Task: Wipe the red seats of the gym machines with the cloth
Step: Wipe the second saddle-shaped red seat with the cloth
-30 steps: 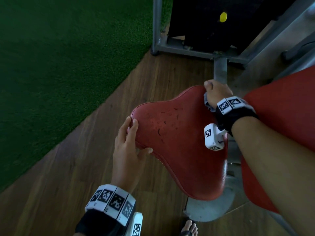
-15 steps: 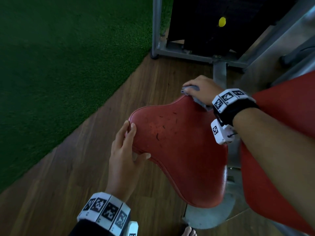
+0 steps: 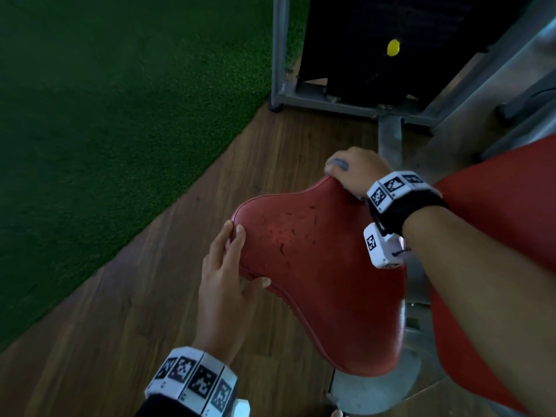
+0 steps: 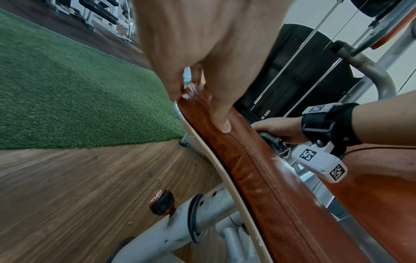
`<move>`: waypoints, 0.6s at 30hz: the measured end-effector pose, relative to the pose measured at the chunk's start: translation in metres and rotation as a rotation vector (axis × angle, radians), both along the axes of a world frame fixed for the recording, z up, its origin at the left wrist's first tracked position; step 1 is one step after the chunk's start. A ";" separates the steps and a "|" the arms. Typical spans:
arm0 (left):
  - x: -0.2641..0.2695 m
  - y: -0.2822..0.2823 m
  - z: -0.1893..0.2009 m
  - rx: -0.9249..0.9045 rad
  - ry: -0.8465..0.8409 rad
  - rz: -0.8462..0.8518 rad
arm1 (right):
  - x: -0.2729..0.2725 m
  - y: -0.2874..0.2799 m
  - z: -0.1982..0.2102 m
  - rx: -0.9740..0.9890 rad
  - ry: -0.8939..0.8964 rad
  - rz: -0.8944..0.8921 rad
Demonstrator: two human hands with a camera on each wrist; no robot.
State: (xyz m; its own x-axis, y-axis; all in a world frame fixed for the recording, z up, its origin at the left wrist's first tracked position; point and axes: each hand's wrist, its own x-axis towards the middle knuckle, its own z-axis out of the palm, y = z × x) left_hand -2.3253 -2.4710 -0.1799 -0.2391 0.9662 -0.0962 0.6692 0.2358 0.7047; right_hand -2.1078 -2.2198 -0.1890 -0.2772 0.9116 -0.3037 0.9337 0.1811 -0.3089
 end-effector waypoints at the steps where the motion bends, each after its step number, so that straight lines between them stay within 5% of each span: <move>1: 0.000 0.000 0.000 -0.007 0.001 0.002 | -0.003 -0.004 0.000 0.015 0.011 0.058; 6: -0.001 0.001 0.002 -0.010 0.002 0.000 | -0.023 -0.031 0.010 0.014 0.094 0.306; 13: 0.000 0.001 0.006 -0.025 -0.011 0.003 | -0.028 -0.081 0.010 0.157 0.042 -0.089; 18: -0.001 0.002 0.007 -0.029 0.001 -0.016 | -0.028 -0.119 0.009 0.198 0.031 -0.087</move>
State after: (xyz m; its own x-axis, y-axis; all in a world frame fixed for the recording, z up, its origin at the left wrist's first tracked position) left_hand -2.3264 -2.4690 -0.1731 -0.2241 0.9666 -0.1242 0.6735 0.2457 0.6972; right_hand -2.1356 -2.3387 -0.1804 -0.2016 0.9734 -0.1086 0.9391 0.1606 -0.3038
